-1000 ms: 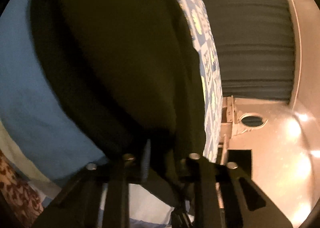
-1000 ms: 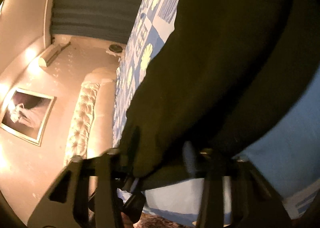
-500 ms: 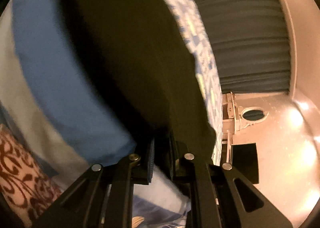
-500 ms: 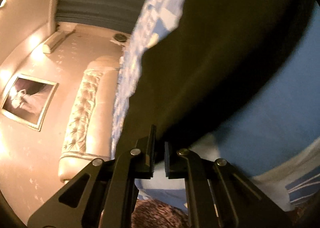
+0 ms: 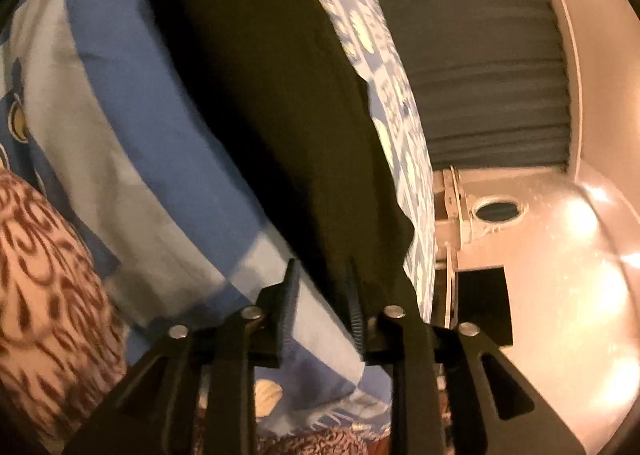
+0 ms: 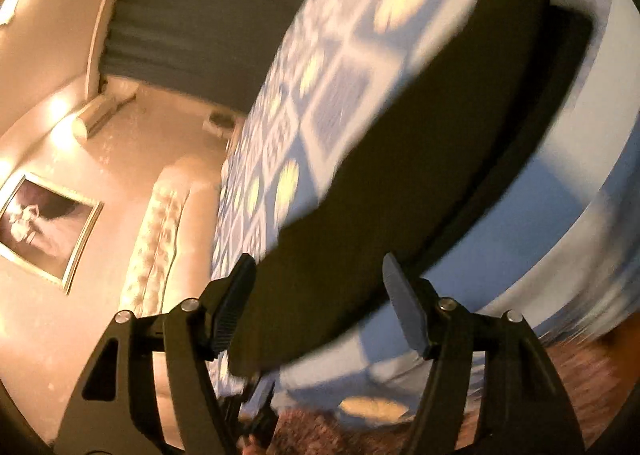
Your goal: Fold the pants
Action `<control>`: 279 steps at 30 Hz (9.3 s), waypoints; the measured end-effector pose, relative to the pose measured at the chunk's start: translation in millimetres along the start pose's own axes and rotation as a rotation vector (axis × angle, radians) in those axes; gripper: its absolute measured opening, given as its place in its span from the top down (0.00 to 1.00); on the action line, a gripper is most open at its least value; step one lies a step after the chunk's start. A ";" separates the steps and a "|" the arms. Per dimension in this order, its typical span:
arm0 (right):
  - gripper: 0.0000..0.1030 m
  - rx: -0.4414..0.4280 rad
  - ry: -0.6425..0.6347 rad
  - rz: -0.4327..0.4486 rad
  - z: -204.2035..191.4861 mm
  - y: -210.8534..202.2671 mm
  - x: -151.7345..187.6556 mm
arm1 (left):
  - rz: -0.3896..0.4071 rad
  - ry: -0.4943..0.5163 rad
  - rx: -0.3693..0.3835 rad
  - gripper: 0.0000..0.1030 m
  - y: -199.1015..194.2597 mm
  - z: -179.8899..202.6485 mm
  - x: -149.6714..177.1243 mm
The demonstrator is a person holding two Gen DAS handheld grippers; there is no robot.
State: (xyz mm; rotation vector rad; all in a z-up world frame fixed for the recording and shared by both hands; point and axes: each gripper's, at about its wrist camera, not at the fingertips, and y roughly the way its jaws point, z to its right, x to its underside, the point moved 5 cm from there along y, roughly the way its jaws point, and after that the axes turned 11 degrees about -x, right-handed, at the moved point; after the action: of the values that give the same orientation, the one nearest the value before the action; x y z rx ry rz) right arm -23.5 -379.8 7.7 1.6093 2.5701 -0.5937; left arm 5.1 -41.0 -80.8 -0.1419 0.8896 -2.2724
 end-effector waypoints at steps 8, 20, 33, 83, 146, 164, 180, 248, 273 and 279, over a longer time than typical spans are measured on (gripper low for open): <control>0.23 0.241 -0.032 -0.070 65.1 -63.6 -153.0 | 0.030 0.260 -0.021 0.34 10.5 59.7 1.8; 0.23 0.140 0.015 -0.052 117.4 -51.1 -153.9 | -0.055 0.297 -0.097 0.31 42.7 61.9 29.0; 0.90 0.079 -0.168 -0.064 61.2 9.6 -187.9 | -0.071 0.305 -0.149 0.29 50.3 61.1 40.0; 0.21 0.049 0.044 0.059 147.7 -54.8 -131.0 | -0.010 0.365 -0.157 0.22 38.8 54.3 -13.9; 0.81 0.207 -0.227 -0.516 115.6 29.7 -183.3 | -0.033 0.824 -0.189 0.05 40.8 19.7 -123.4; 0.88 0.049 -0.371 -0.526 -66.9 55.2 -141.5 | 0.123 0.786 -0.313 0.05 2.2 24.0 -161.0; 0.88 0.078 -0.451 -0.734 -114.0 240.7 31.9 | 0.161 0.875 -0.318 0.05 -14.0 39.9 -156.5; 0.25 -0.172 -0.108 -0.692 37.1 179.7 -0.6 | 0.062 0.812 -0.301 0.05 14.8 18.3 -139.1; 0.83 0.021 -0.294 -0.744 50.9 150.9 -20.1 | 0.110 0.637 -0.286 0.05 -18.9 -4.3 -180.7; 0.68 0.055 -0.303 -0.737 53.2 148.7 -19.7 | 0.113 0.607 -0.301 0.05 -30.4 -19.8 -192.5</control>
State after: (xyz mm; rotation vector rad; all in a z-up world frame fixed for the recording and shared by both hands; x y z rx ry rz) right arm 107.3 -358.0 -80.2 0.4649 2.8510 -0.8614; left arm 128.0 108.4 -49.9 0.4794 1.5049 -2.0839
